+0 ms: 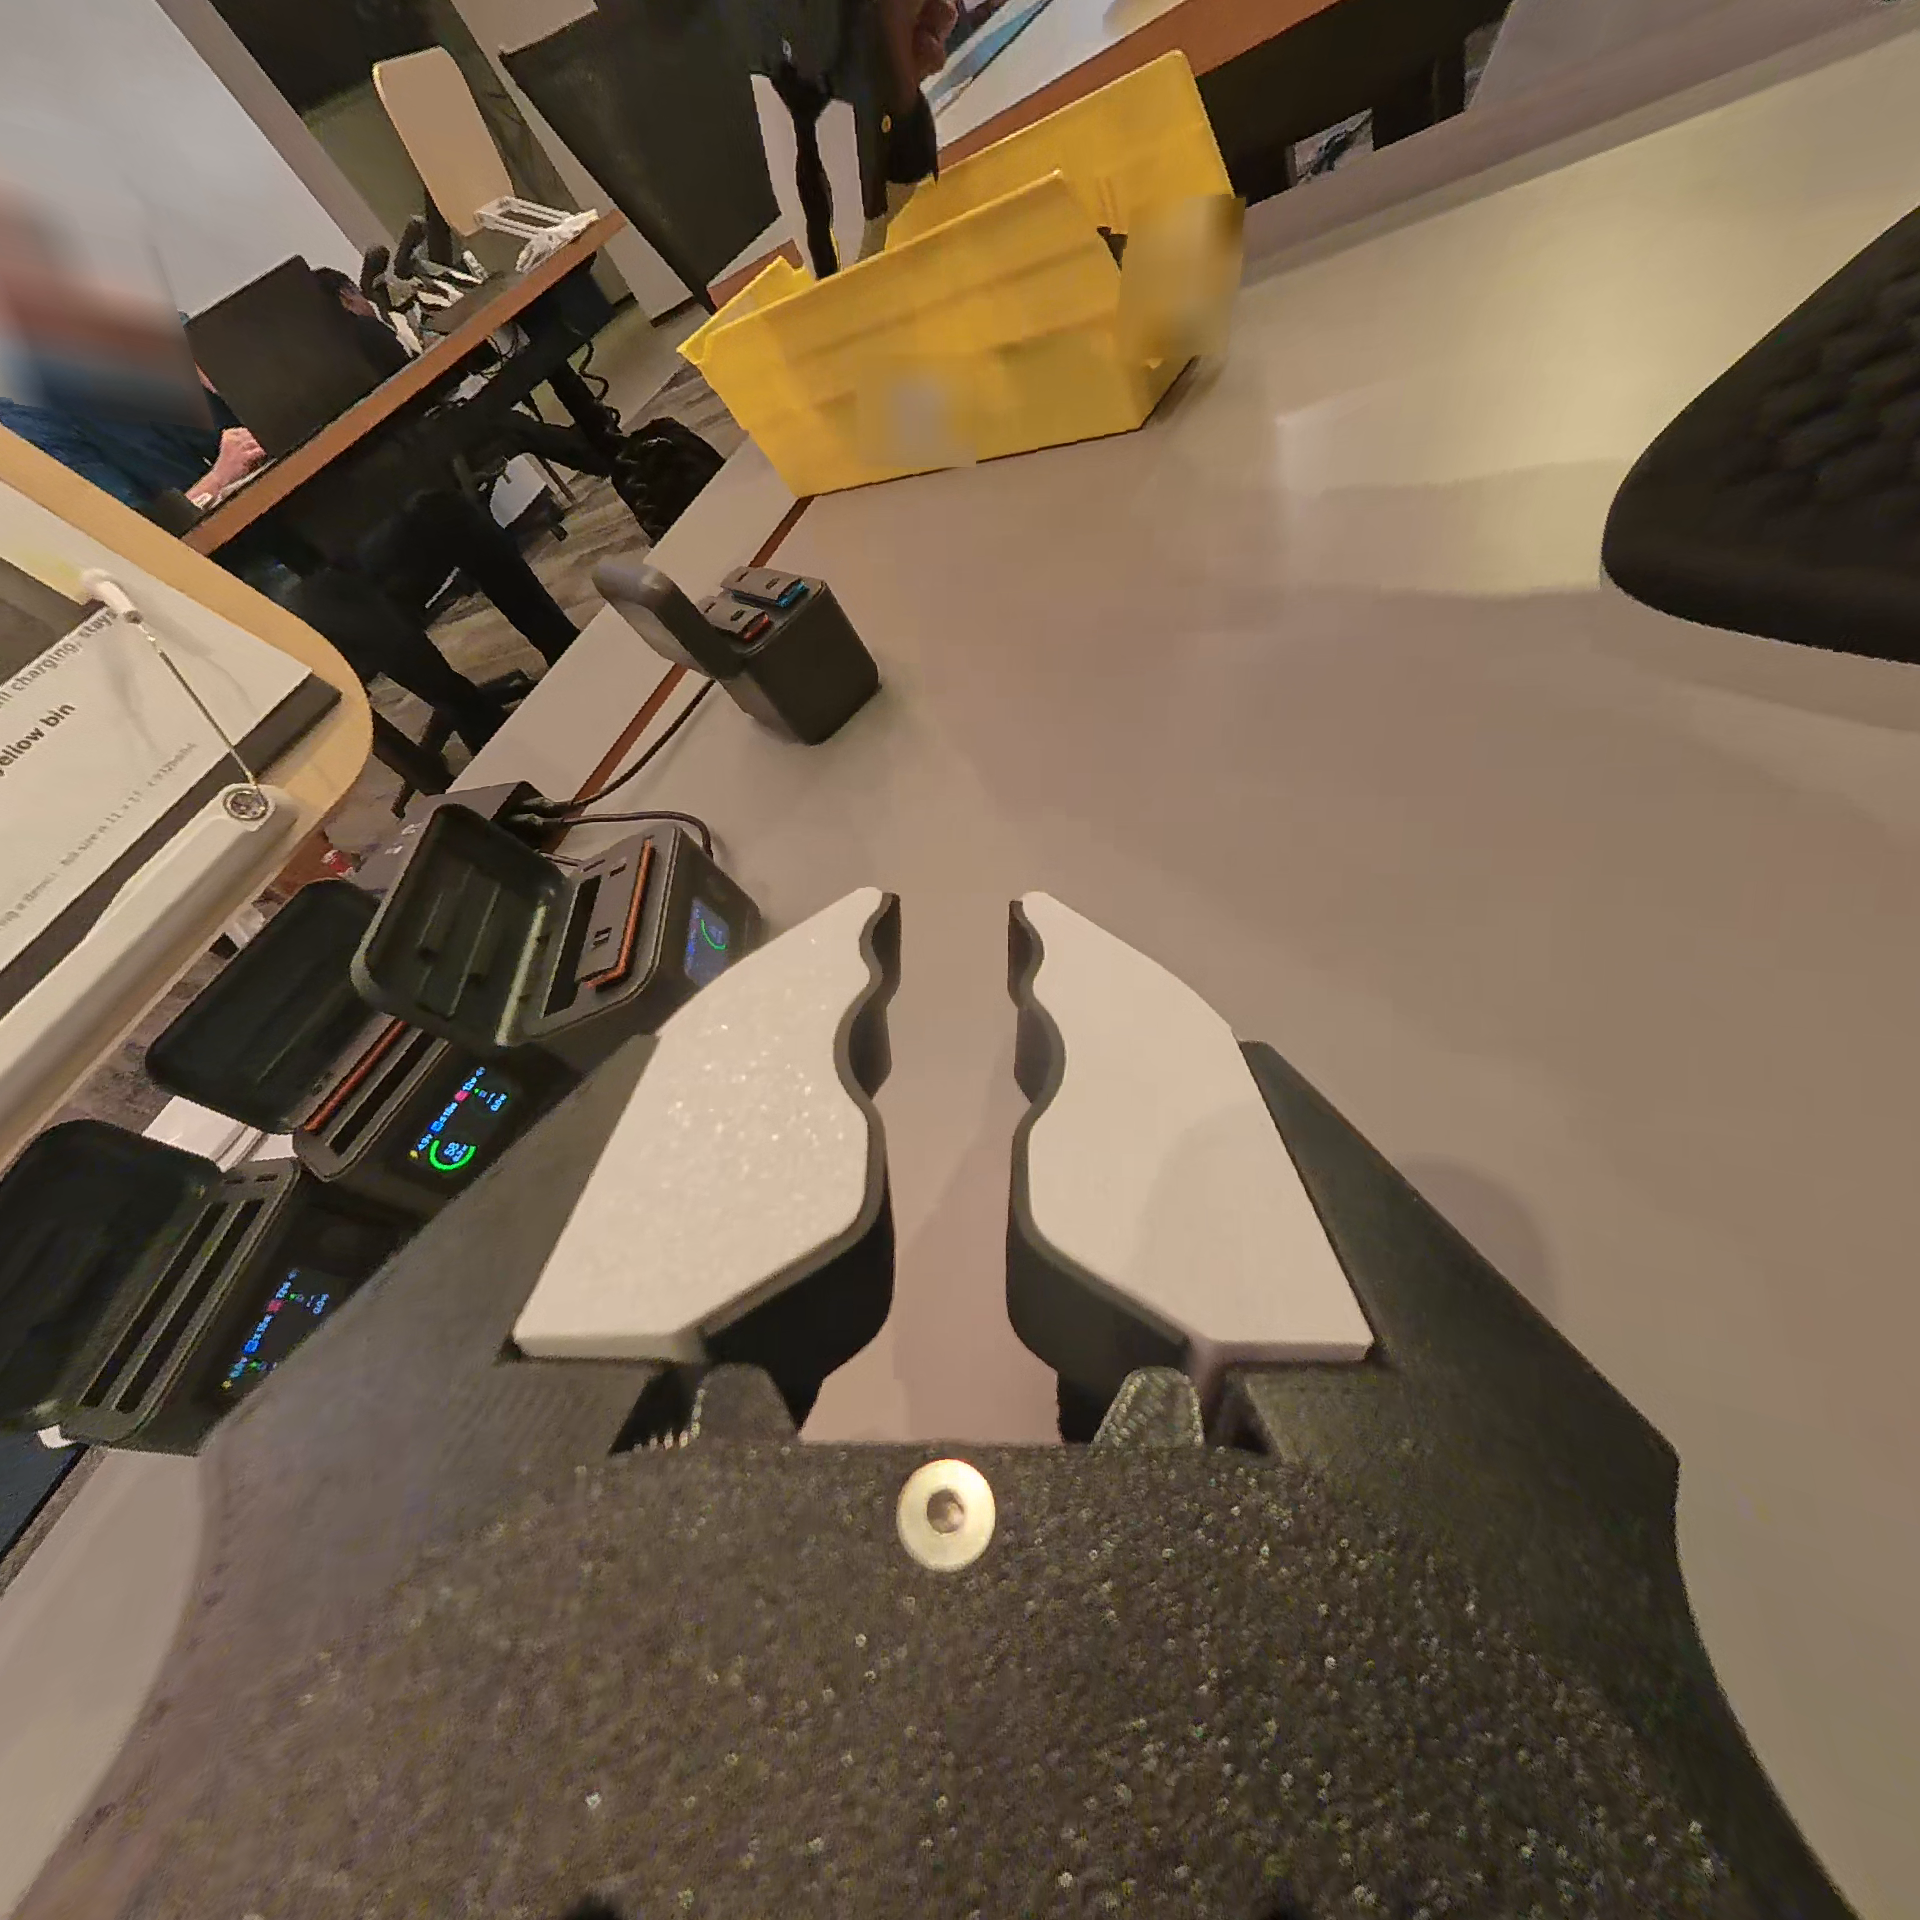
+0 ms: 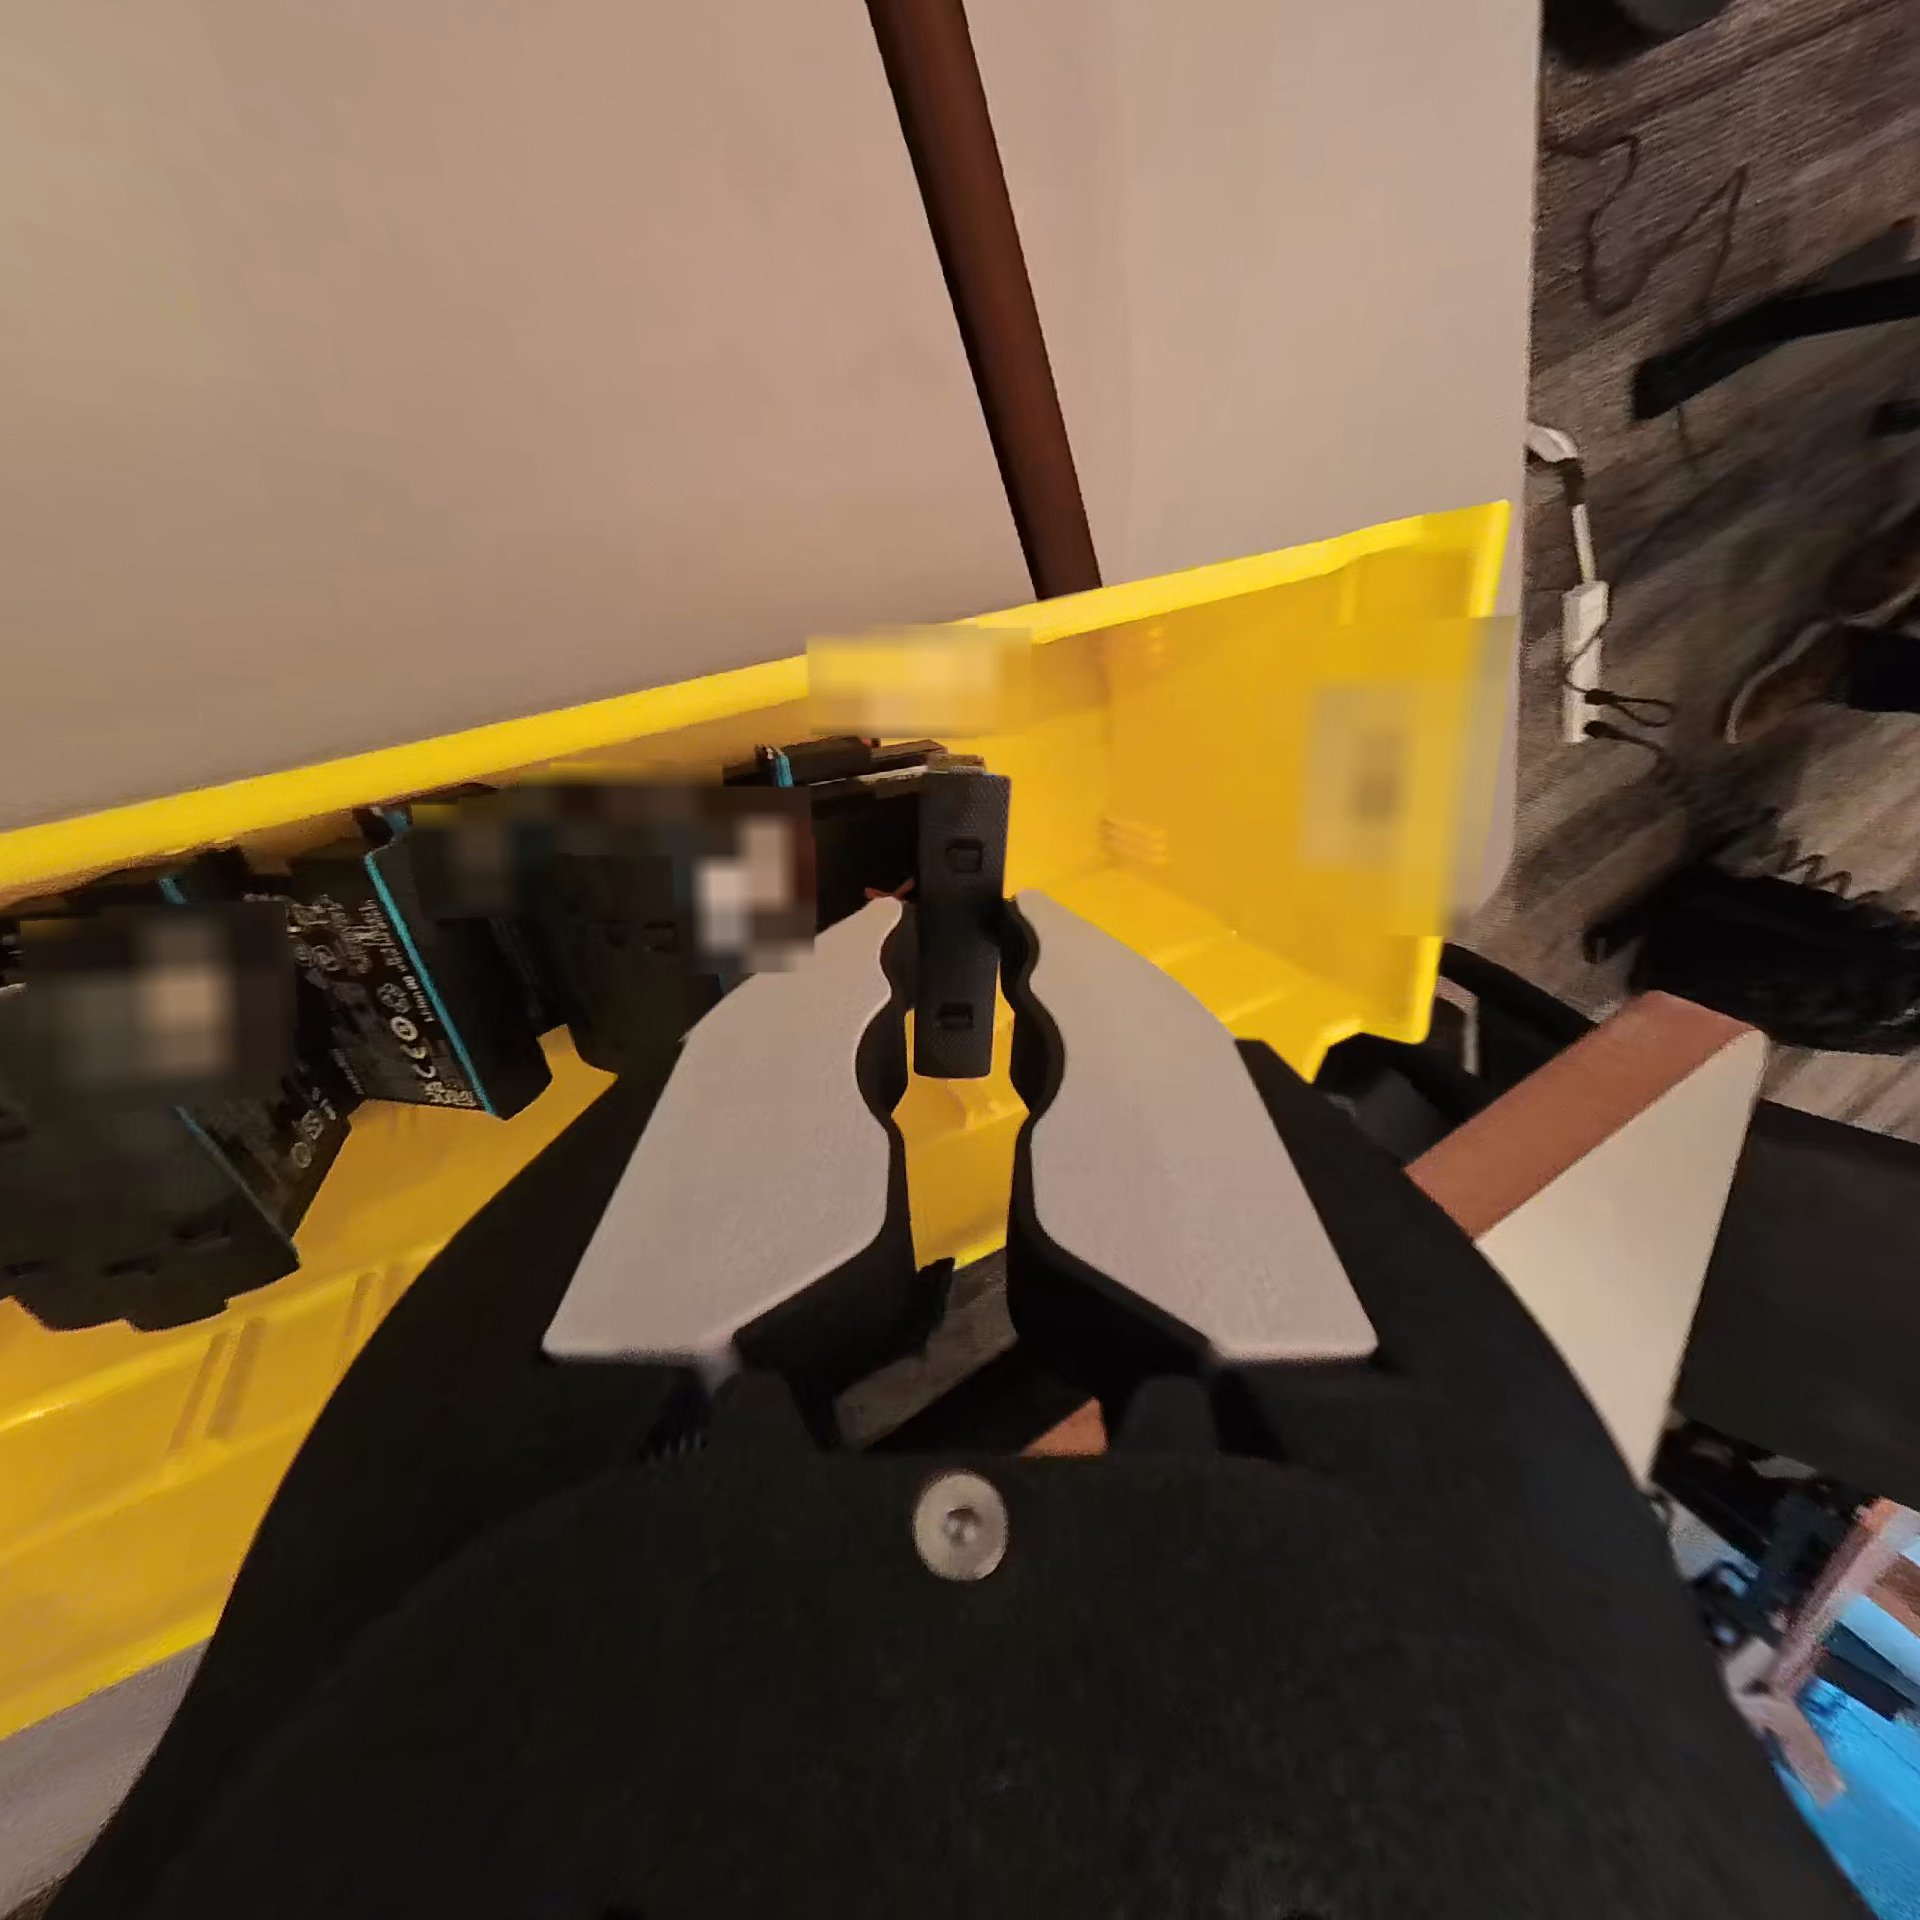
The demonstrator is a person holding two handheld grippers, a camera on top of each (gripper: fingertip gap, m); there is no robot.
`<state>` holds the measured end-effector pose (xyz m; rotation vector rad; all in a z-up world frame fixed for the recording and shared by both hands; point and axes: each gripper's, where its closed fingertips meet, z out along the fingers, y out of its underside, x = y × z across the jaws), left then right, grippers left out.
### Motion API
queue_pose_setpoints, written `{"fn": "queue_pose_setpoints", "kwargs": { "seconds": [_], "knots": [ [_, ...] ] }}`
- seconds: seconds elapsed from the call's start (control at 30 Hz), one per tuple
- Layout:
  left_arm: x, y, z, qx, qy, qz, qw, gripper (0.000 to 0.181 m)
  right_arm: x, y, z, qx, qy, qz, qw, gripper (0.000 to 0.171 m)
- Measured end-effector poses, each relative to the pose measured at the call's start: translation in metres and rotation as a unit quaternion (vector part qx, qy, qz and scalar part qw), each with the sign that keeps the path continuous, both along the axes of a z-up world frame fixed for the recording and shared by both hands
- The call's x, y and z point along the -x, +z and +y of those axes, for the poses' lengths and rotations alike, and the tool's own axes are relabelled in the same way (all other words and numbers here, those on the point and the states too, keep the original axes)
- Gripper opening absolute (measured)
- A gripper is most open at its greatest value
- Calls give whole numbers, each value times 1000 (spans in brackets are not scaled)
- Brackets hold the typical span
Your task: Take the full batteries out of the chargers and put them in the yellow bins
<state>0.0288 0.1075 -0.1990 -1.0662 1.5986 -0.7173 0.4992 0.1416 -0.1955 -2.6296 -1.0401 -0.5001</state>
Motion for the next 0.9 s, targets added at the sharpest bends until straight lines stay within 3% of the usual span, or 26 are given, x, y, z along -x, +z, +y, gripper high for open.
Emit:
{"fn": "queue_pose_setpoints", "kwargs": {
  "seconds": [0.3,0.6,0.77,0.9],
  "knots": [
    [-1,-3,0,5,-1,4,1000,19,7,2,-19,56,-26,42,997,14],
    [-1,-3,1,9,1,4,1000,19,19,33,-19,31,-45,73,996,25],
    [-2,-5,2,11,2,7,1000,19,81,62,7,-19,-17,136,990,64],
    [-2,-5,2,12,3,8,1000,19,139,48,15,13,35,144,989,83]
  ]
}}
